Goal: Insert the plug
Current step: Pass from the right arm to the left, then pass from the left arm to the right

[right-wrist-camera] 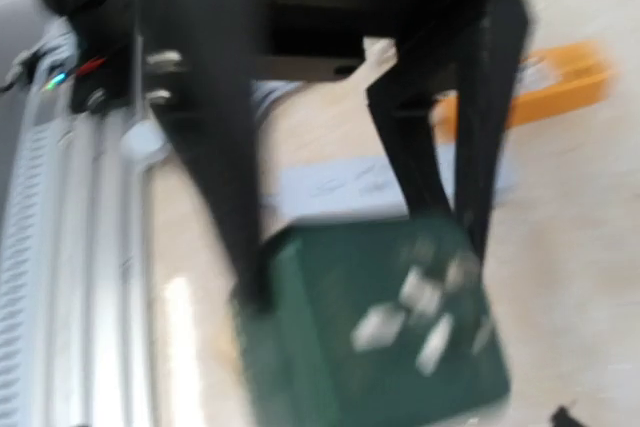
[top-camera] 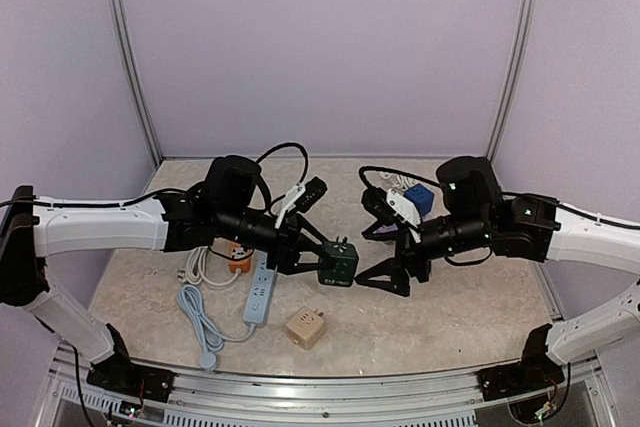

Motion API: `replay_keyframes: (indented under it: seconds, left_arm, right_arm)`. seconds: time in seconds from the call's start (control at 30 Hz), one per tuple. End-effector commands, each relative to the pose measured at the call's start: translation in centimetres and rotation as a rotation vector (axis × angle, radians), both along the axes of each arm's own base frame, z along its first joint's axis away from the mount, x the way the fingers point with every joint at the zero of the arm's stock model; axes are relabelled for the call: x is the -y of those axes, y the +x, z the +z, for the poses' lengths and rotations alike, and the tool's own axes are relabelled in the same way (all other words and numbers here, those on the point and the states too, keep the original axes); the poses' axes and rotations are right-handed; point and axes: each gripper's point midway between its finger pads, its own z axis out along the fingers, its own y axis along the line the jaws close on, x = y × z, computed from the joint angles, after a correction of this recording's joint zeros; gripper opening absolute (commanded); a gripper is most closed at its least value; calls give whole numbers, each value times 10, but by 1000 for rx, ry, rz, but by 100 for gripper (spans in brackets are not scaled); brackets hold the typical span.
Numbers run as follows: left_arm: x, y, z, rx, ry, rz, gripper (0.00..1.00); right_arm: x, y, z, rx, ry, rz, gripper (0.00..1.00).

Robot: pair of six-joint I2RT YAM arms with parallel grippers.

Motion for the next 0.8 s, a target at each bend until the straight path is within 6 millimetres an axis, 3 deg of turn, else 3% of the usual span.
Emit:
replay_keyframes:
  seconds: [0.0, 0.17, 0.33, 0.5, 0.7, 0.77]
  left_arm:
    - [-8, 41, 36, -85, -171, 182, 0]
    - [-6, 71, 50, -234, -235, 343, 0]
    - [-11, 86, 69, -370, -425, 442, 0]
    - [-14, 89, 98, -405, -612, 470, 0]
    - [-9, 90, 112, -464, -748, 464, 0]
    - [-5, 92, 108, -511, -790, 452, 0]
  right_arm:
    - [21, 23, 34, 177, 121, -180, 98]
    - [39, 41, 49, 313, 180, -309, 100]
    - [47, 63, 47, 401, 191, -429, 100]
    - [57, 80, 49, 485, 264, -545, 100]
    - [50, 90, 45, 527, 300, -572, 100]
    - [48, 89, 47, 539, 334, -568, 99]
